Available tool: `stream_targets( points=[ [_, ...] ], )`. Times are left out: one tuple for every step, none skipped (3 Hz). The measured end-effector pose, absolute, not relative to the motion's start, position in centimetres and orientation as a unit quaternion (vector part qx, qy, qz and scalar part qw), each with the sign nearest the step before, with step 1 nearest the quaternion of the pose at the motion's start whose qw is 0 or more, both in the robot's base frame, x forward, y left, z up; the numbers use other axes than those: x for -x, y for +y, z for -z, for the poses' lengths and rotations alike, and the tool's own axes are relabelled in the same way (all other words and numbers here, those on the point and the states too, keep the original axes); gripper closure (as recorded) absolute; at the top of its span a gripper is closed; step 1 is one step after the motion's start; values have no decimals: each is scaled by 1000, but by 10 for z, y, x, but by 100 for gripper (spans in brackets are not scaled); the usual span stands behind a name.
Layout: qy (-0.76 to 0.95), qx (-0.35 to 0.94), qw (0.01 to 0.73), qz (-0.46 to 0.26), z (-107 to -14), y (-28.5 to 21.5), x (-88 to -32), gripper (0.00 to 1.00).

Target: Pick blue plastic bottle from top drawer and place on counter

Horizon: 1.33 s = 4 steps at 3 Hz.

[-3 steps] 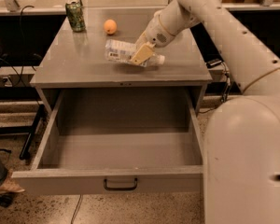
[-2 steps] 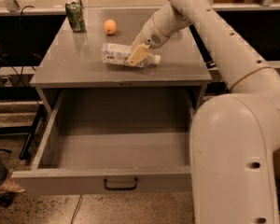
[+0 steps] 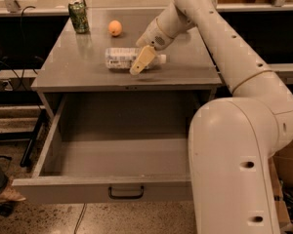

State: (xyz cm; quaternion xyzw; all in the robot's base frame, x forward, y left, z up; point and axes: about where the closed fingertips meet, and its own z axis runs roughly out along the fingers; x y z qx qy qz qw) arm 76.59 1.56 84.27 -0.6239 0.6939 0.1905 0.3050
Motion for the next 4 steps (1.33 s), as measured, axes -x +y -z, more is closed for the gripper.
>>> stream_targets(
  points=[
    [694,624,305,-190,-843,15,-766,0],
    [700,616,322,-164,-870,-6,-760,0],
    [712,589,358,-131,-908,-43,-740,0],
    [725,556,393,-107,-932,-76,-713,0]
  ],
)
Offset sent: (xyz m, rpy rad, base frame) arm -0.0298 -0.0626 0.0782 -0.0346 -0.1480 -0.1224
